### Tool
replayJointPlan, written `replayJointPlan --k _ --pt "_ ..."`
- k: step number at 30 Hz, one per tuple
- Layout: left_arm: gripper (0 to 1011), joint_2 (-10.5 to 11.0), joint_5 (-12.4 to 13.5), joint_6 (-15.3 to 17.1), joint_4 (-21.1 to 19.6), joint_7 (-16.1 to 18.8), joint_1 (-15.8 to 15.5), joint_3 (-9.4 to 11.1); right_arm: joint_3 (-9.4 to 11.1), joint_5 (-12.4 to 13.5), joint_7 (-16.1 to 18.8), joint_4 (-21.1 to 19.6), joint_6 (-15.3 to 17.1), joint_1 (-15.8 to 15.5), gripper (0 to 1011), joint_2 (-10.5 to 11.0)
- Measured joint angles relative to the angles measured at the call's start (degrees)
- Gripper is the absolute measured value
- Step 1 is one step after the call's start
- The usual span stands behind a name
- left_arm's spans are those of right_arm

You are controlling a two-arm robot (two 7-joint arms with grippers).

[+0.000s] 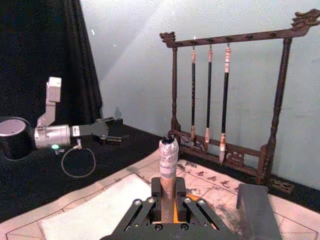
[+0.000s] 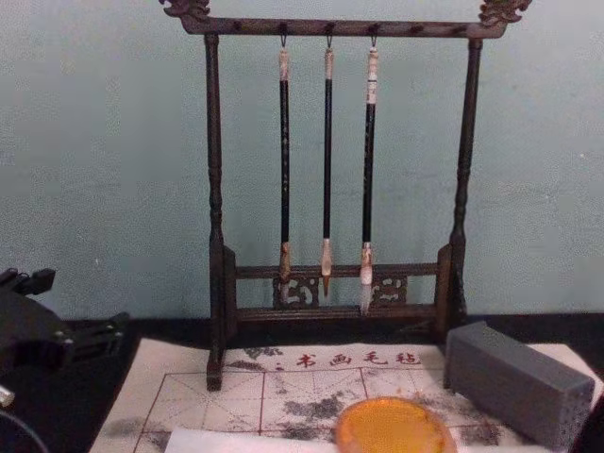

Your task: Pick up the brush from the inkstone, write on the paper, then place the brush back to its original position.

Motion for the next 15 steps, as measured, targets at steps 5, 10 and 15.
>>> replayJointPlan --k 5,10,15 --pt "1001 0.0 0.0 0.0 0.0 0.0 0.0 0.0 0.8 -0.3 -0.6 0.0 0.0 -0.5 182 0.0" --pt "1001 0.0 0.0 0.0 0.0 0.0 0.0 0.0 1.3 -0.6 -0.9 0.0 0.0 -0.6 182 -0.2" --pt "1001 0.0 0.0 0.0 0.0 0.0 0.0 0.0 1.7 -1.0 -1.0 0.1 0.0 -0.7 182 -0.3"
